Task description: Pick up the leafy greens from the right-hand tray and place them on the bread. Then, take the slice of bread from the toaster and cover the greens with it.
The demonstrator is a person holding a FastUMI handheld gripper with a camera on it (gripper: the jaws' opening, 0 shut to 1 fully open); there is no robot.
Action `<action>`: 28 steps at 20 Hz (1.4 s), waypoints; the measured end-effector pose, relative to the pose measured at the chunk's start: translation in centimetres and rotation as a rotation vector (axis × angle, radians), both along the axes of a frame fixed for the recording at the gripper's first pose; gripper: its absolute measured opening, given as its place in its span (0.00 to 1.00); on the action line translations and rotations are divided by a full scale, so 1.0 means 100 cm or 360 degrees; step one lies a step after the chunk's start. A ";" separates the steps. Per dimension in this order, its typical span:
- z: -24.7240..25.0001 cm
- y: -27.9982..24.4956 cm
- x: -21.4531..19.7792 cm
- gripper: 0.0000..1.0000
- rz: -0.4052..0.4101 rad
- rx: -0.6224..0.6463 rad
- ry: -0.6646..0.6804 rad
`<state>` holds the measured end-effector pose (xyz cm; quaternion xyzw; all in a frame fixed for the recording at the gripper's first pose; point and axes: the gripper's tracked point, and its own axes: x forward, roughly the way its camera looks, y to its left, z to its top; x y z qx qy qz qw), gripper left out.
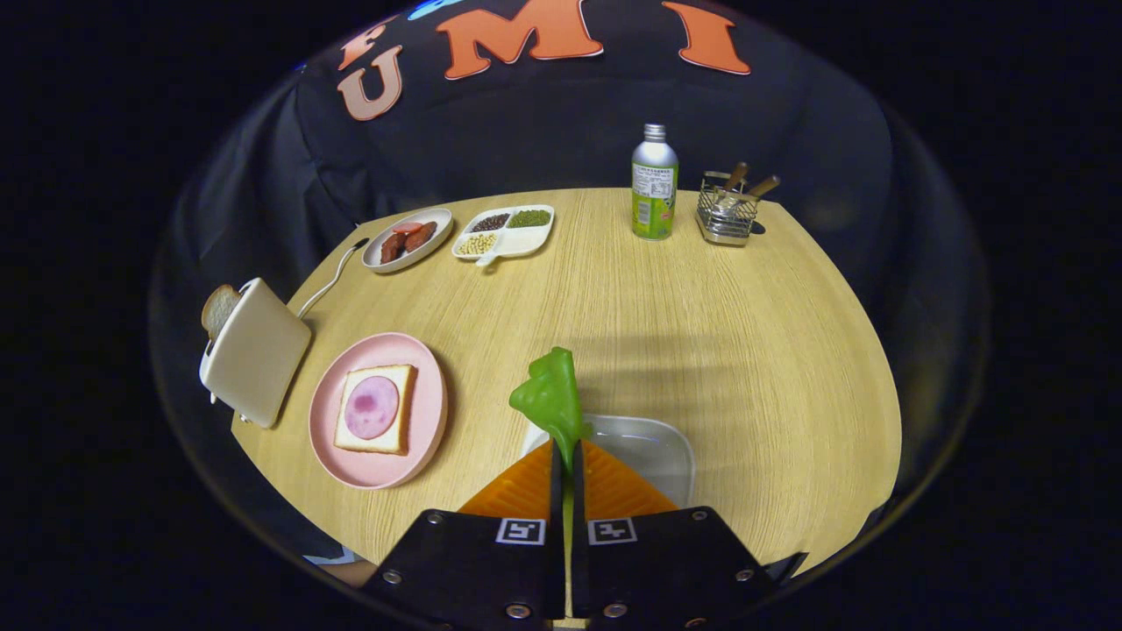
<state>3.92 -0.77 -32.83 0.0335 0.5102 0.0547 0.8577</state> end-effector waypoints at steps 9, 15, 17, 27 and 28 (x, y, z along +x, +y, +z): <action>0.035 0.069 0.025 0.04 0.0118 0.0045 -0.0091; 0.031 0.111 0.033 0.03 0.0183 0.0056 -0.0067; 0.024 0.124 0.034 0.03 0.0208 0.0049 -0.0048; -0.018 0.171 0.025 0.04 0.0300 0.0015 0.0070; -0.022 0.177 0.025 0.04 0.0308 0.0016 0.0076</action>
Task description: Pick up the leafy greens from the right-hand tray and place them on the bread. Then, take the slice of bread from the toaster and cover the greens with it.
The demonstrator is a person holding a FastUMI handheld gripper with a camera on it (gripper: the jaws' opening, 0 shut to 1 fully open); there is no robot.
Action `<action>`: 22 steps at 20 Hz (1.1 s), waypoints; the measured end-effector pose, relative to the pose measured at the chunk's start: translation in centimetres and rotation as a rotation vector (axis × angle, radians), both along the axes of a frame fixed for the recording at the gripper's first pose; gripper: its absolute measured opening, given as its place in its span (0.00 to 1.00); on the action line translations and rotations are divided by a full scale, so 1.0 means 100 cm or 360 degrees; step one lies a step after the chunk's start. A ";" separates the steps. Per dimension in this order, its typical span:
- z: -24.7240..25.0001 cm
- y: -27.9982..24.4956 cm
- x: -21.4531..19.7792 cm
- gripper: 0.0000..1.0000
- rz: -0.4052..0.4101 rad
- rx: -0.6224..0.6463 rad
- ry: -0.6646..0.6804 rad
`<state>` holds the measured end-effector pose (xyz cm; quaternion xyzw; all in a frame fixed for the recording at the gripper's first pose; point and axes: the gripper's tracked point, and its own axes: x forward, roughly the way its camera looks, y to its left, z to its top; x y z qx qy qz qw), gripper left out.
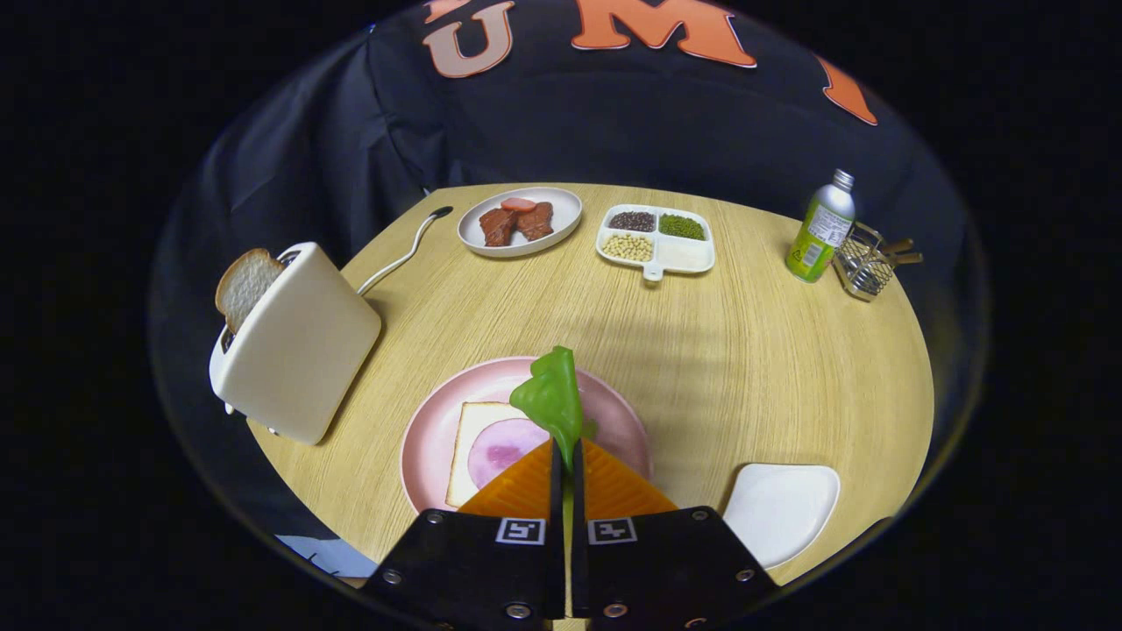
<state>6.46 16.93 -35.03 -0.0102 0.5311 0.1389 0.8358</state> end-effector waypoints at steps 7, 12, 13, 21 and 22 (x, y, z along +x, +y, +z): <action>-0.023 0.037 -0.015 0.11 0.0108 -0.0037 0.0079; -0.024 0.044 -0.015 0.18 0.0135 -0.0026 0.0085; -0.020 0.045 -0.013 0.21 0.0124 -0.0009 0.0075; 0.009 0.055 -0.003 0.53 0.0116 0.0037 0.0008; 0.018 0.060 -0.003 0.54 0.0136 0.0062 -0.0005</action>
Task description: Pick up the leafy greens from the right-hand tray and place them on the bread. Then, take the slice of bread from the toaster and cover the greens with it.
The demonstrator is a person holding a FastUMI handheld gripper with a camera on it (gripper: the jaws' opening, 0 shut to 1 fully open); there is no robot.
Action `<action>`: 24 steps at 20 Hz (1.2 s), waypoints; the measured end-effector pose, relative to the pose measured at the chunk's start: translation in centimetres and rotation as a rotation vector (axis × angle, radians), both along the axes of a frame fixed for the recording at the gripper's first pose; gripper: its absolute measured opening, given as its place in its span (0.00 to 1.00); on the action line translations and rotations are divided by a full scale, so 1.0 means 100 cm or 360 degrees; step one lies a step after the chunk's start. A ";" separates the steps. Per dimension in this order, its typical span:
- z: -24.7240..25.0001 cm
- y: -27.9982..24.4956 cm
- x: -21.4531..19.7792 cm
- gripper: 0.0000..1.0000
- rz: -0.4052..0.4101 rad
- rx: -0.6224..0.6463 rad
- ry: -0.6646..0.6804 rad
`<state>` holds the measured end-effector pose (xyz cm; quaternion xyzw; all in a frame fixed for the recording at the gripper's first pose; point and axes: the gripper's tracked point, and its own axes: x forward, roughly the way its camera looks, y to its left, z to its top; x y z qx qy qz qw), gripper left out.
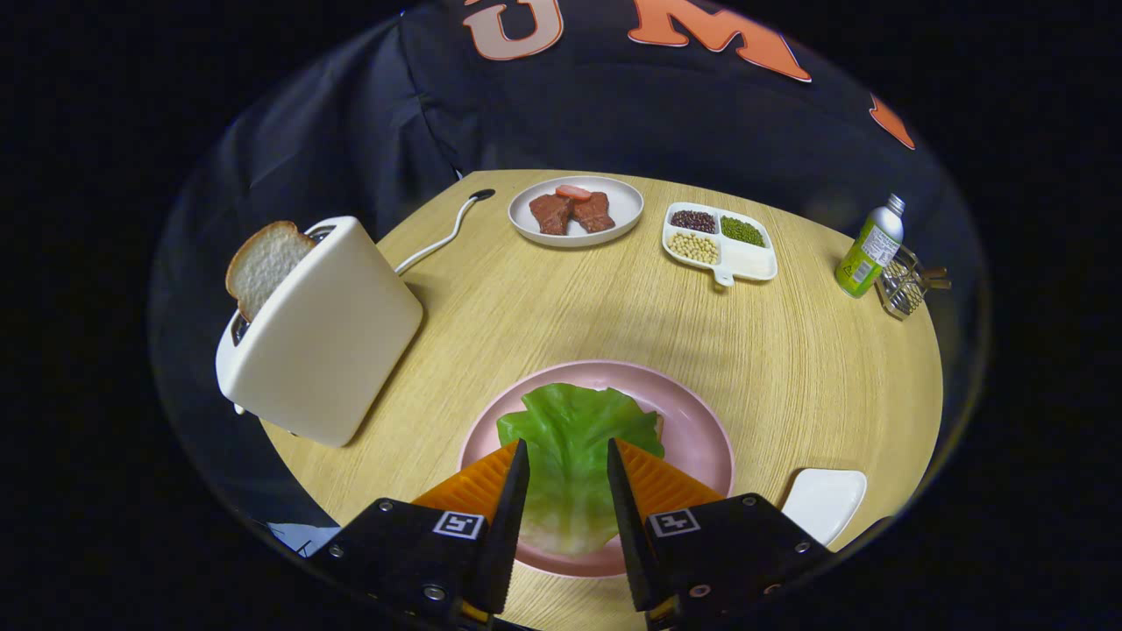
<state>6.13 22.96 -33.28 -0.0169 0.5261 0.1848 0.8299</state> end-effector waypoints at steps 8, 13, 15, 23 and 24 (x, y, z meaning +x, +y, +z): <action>0.077 0.051 -0.003 0.90 0.0104 0.0181 -0.0056; 0.111 0.073 0.008 0.97 0.0096 0.0181 -0.0088; 0.128 0.086 0.015 0.98 0.0118 0.0182 -0.0121; 0.164 0.155 0.016 0.98 0.0222 0.0200 -0.0105; 0.165 0.163 0.015 0.98 0.0227 0.0200 -0.0087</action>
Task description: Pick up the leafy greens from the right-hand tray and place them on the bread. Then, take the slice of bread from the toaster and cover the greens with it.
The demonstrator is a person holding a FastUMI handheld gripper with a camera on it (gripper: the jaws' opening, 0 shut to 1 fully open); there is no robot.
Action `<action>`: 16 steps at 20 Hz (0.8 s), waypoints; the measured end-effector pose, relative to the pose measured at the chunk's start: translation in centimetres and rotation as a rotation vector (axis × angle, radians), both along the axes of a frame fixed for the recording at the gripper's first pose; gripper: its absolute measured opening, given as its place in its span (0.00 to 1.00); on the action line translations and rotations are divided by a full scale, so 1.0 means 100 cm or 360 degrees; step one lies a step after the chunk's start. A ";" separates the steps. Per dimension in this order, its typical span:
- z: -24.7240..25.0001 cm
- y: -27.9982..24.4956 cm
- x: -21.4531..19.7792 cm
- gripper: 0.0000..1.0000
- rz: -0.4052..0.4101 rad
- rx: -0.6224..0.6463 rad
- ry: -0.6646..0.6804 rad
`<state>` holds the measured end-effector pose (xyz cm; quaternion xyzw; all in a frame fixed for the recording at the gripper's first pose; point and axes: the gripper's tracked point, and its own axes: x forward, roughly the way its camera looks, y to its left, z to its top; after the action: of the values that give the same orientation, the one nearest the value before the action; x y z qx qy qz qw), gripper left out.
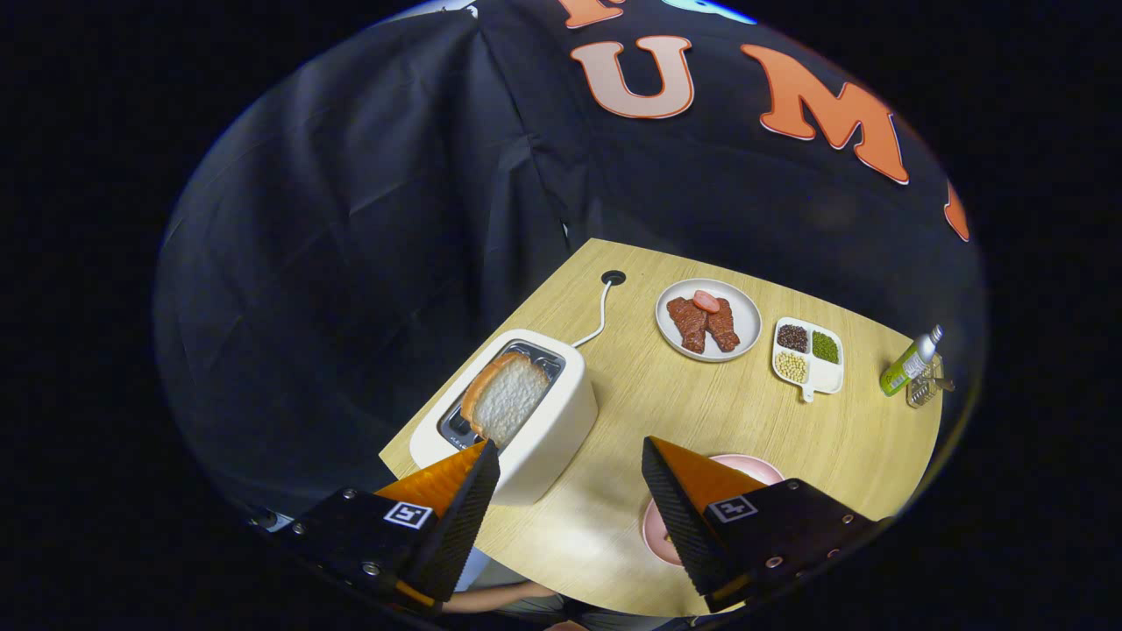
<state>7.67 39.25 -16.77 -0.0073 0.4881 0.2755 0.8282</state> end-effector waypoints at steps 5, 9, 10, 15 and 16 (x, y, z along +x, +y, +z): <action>0.001 0.039 0.003 0.98 -0.0002 0.0010 0.0067; -0.017 0.062 0.011 0.98 -0.0052 -0.0023 0.0123; -0.022 0.064 0.011 0.98 -0.0070 -0.0049 0.0152; -0.041 0.087 0.010 0.93 -0.0083 -0.0102 0.0231; -0.046 0.087 0.009 0.92 -0.0094 -0.0124 0.0252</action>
<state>8.54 47.97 -21.37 -0.0034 0.5624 0.2313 0.7938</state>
